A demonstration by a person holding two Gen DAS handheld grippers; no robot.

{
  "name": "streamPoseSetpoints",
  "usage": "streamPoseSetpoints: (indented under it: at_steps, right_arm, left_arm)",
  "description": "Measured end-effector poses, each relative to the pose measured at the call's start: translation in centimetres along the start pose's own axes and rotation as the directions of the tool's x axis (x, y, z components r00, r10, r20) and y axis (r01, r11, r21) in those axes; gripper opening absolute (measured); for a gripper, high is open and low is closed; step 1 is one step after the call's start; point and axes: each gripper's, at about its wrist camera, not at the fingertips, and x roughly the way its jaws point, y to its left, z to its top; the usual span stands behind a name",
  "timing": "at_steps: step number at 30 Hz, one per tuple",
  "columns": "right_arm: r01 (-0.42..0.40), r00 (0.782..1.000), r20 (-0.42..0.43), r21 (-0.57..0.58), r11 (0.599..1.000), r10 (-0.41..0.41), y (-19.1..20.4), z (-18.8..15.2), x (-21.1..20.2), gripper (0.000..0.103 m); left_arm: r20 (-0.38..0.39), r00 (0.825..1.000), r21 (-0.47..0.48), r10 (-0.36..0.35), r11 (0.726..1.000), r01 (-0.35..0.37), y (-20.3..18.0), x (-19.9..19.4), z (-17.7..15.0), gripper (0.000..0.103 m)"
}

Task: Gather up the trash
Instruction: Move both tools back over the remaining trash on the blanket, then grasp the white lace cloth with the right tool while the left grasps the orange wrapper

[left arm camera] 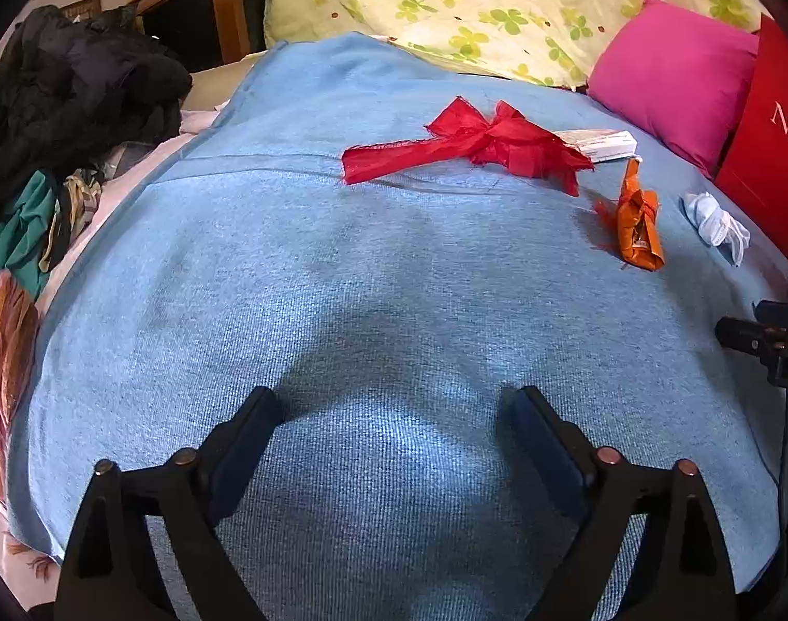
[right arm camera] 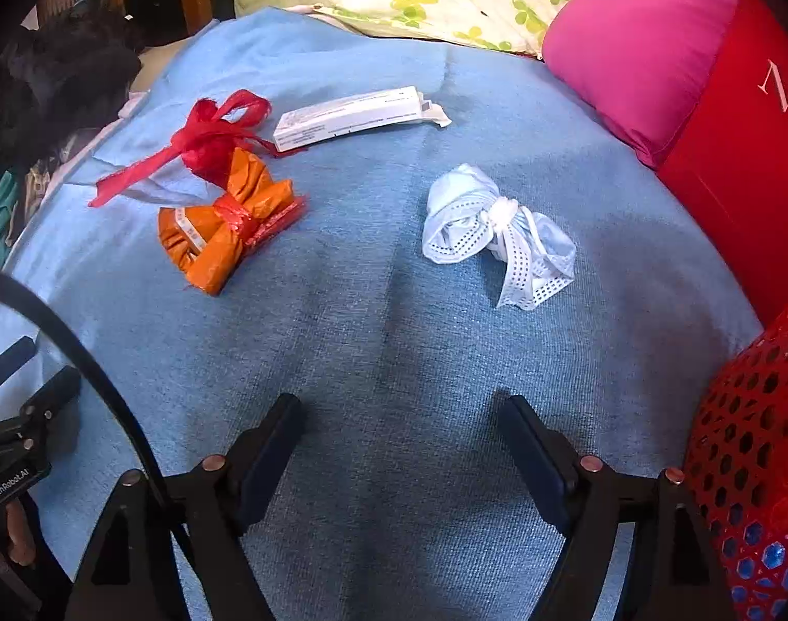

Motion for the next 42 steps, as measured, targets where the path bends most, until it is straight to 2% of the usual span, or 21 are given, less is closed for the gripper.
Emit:
streamPoseSetpoints:
  at_steps: [2,5,15,19,22,25,27,30,34,38,42]
  right_arm:
    - [0.008,1.0,0.004,0.015,1.0,-0.008,-0.3,-0.2,0.0,0.089]
    - [0.008,1.0,0.011,0.027,1.0,-0.008,-0.3,-0.2,0.2,0.091]
    - [0.003,1.0,0.027,0.008,1.0,-0.003,-0.1,-0.5,-0.2,0.092]
    - [-0.038,0.999,0.027,0.031,0.999,0.037,-0.5,0.1,-0.5,0.092]
    - [-0.08,0.994,0.077,0.077,0.994,0.074,-1.2,0.8,-1.6,0.092]
    - [-0.097,0.985,0.154,0.097,0.991,0.081,-1.8,1.9,-3.1,0.092]
    - [-0.098,0.981,0.179,0.106,0.99,0.078,-2.3,2.6,-3.4,0.092]
    - [-0.088,0.984,0.165,0.135,0.987,0.065,-3.3,3.7,-2.8,0.087]
    - [-0.096,0.99,0.118,0.179,0.979,0.075,-4.7,4.6,-1.2,0.072]
    - [-0.052,0.995,0.096,0.197,0.979,0.033,-5.9,5.8,0.4,0.066]
    - [-0.086,0.994,0.094,0.257,0.963,0.063,-7.6,7.0,1.7,0.065]
  left_arm:
    - [-0.001,1.0,-0.011,0.0,1.0,0.0,0.1,0.1,0.0,0.098]
    - [0.001,1.0,-0.021,0.004,1.0,-0.004,0.2,0.2,-0.1,0.099]
    - [-0.023,1.0,-0.035,-0.002,0.999,0.002,0.4,0.3,-0.2,0.103]
    - [-0.027,1.0,-0.03,-0.015,0.999,0.014,0.4,-0.1,-0.2,0.103]
    - [-0.001,0.999,-0.027,-0.046,0.999,0.046,0.4,-0.8,-0.1,0.102]
    - [0.068,0.996,-0.007,-0.061,0.998,0.062,0.1,-2.1,0.2,0.102]
    - [0.11,0.991,0.016,-0.081,0.997,0.08,-0.3,-2.9,0.4,0.102]
    - [0.141,0.982,0.068,-0.125,0.991,0.117,-1.3,-3.2,0.9,0.102]
    - [0.127,0.968,0.112,-0.216,0.973,0.203,-2.9,-2.5,1.9,0.103]
    - [0.126,0.946,0.157,-0.298,0.948,0.277,-4.6,-1.6,3.7,0.102]
    - [0.112,0.92,0.179,-0.376,0.918,0.353,-5.8,-0.3,5.7,0.102]
